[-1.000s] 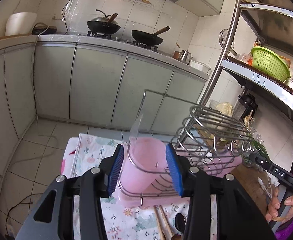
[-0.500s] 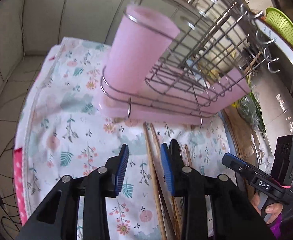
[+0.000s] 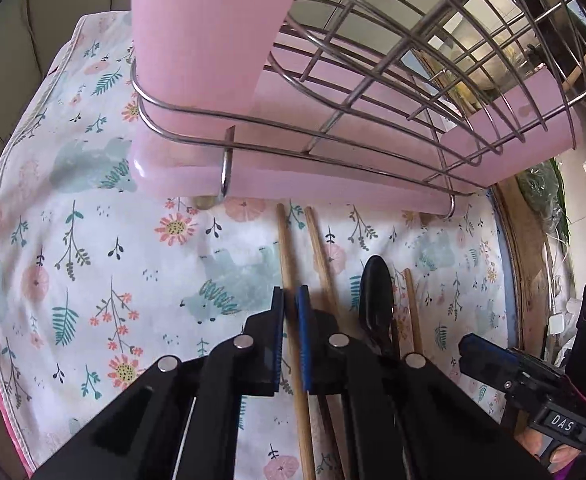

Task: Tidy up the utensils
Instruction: 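Grasp a wooden chopstick with the left tool while the right tool grasps another chopstick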

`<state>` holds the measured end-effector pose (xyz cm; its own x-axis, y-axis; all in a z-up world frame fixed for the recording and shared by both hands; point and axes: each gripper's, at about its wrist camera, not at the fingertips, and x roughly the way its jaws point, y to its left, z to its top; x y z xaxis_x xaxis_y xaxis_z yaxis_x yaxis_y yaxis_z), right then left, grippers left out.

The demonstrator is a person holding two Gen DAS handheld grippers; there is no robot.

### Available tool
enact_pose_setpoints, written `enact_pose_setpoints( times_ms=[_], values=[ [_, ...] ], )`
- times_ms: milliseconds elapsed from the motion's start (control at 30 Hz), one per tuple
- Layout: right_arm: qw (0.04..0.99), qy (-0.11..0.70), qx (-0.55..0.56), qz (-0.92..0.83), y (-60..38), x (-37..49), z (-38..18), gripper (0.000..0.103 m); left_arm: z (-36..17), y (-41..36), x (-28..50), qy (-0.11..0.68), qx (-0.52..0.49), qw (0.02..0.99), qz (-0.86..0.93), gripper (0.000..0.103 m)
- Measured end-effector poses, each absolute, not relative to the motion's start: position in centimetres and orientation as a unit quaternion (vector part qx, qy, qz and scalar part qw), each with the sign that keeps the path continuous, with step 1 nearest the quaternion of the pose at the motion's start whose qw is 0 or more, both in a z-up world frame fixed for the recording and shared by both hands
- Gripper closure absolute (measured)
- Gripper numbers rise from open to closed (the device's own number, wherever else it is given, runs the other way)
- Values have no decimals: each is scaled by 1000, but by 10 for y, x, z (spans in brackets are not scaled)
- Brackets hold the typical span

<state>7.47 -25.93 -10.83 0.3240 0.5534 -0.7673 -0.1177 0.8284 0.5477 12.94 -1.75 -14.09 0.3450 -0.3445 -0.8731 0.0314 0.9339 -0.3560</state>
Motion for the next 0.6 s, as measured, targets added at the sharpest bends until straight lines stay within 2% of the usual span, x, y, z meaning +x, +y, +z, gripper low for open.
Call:
enact_pose_setpoints(
  times_ms=[433,467,533,600],
  values=[
    [798,572,80,173,-206,91,-129,79,-123,8,104,536,-146,821,-129,98],
    [800,570,79,171,-205,92,-130,81,-123,8,104,535,-147,822,-130,98],
    [801,568,79,170,-203,92,-131,92,-122,10,102,531,-151,823,-133,98],
    [800,568,90,171,-204,92,-131,95,-118,15,98,526,-154,825,-136,98]
  ],
)
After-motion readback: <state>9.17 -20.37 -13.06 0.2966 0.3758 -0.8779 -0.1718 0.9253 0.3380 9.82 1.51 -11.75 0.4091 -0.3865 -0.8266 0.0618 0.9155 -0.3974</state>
